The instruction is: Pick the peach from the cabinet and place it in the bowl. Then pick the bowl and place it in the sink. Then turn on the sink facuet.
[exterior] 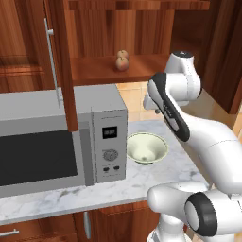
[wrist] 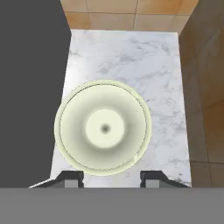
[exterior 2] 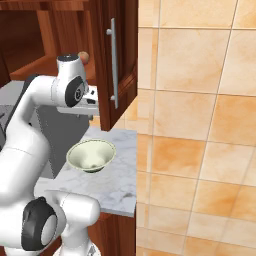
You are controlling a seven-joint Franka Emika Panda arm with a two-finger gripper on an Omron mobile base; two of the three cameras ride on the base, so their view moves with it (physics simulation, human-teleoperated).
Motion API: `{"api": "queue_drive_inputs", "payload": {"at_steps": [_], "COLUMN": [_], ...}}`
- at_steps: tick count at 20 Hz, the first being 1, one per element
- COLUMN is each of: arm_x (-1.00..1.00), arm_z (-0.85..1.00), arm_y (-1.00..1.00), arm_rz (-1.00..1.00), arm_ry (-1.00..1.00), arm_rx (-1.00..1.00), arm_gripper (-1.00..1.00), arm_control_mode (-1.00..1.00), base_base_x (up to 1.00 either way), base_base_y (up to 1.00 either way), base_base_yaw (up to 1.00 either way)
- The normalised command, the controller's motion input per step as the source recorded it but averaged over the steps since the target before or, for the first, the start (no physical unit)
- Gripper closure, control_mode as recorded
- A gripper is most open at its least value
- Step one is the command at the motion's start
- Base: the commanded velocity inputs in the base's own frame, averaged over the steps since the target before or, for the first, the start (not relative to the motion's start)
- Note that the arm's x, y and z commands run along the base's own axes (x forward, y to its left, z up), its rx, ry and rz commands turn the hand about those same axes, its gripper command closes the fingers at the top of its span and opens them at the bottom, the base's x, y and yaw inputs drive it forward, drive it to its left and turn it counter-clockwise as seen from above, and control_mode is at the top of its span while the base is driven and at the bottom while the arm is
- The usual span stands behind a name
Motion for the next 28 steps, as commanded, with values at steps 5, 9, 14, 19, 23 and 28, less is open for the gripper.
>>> {"api": "queue_drive_inputs", "payload": {"at_steps": [5, 9, 14, 19, 23, 28], "arm_x": [-0.31, -0.51, -0.28, -0.01, 0.16, 0.37], "arm_z": [0.04, 0.69, 0.84, 0.75, 0.67, 0.37], "arm_y": [0.07, 0.1, 0.33, 0.67, 0.64, 0.33], "arm_rz": [0.0, 0.0, 0.0, 0.0, 0.0, 0.0], "arm_ry": [-0.27, -0.5, -0.39, -0.15, -0.1, -0.03], "arm_rx": [-0.02, 0.0, 0.0, 0.0, 0.0, 0.0], "arm_gripper": [-1.0, -1.0, -1.0, -1.0, -1.0, -1.0], "arm_control_mode": [-1.0, -1.0, -1.0, -1.0, -1.0, -1.0], "base_base_x": [0.0, 0.0, 0.0, 0.0, 0.0, 0.0], "base_base_y": [0.0, 0.0, 0.0, 0.0, 0.0, 0.0], "base_base_yaw": [0.0, 0.0, 0.0, 0.0, 0.0, 0.0]}}
